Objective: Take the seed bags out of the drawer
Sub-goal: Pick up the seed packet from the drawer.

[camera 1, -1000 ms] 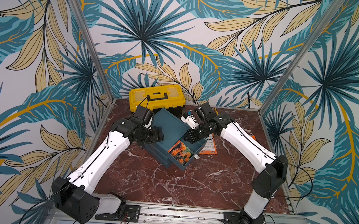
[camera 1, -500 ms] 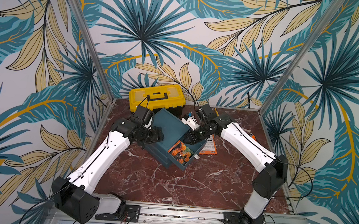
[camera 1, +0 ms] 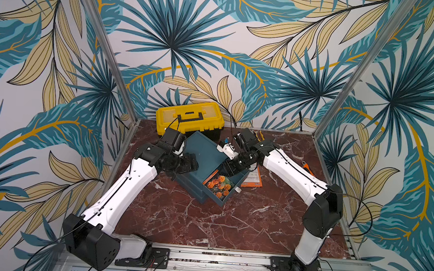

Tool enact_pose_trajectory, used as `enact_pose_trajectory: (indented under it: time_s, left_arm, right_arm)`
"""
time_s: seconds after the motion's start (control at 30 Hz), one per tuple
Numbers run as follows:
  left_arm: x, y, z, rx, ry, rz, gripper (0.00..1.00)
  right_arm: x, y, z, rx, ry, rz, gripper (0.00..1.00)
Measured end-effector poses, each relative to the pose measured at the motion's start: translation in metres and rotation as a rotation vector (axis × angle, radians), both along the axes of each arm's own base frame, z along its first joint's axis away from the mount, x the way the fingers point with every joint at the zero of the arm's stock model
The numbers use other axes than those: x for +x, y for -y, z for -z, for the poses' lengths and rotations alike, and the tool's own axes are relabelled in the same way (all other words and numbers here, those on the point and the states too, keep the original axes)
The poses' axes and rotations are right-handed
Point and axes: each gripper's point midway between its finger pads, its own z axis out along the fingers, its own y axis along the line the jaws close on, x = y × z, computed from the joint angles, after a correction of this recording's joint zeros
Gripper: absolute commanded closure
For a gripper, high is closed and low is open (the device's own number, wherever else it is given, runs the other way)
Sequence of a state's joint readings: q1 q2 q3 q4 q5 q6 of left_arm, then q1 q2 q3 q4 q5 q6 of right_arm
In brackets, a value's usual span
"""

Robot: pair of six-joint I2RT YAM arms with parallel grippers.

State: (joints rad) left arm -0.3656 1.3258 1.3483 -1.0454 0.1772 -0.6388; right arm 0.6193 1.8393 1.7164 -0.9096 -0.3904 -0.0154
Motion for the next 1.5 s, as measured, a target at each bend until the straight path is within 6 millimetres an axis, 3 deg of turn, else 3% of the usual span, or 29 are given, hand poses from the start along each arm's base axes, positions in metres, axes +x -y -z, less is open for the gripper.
enact_pose_trajectory:
  time_s: [0.3, 0.73, 1.03, 1.23, 1.5]
  left_arm:
    - [0.0, 0.0, 0.0, 0.0, 0.0, 0.0, 0.17]
    - [-0.001, 0.0, 0.001, 0.001, -0.004, 0.0, 0.17]
    - [-0.001, 0.0, 0.001, 0.002, -0.006, -0.001, 0.17]
    - [-0.001, 0.0, 0.001, 0.002, -0.006, -0.001, 0.17]
    - [-0.001, 0.0, 0.001, 0.002, -0.006, -0.001, 0.17]
  right_arm:
    - [-0.008, -0.008, 0.005, -0.001, -0.012, -0.03, 0.54]
    - [-0.008, -0.013, 0.006, 0.015, -0.016, -0.04, 0.78]
    - [-0.009, -0.015, 0.007, 0.027, -0.024, -0.045, 0.81]
    - [-0.009, -0.015, 0.008, 0.03, -0.034, -0.034, 1.0]
    - [-0.009, -0.018, 0.008, 0.045, -0.044, -0.018, 1.0]
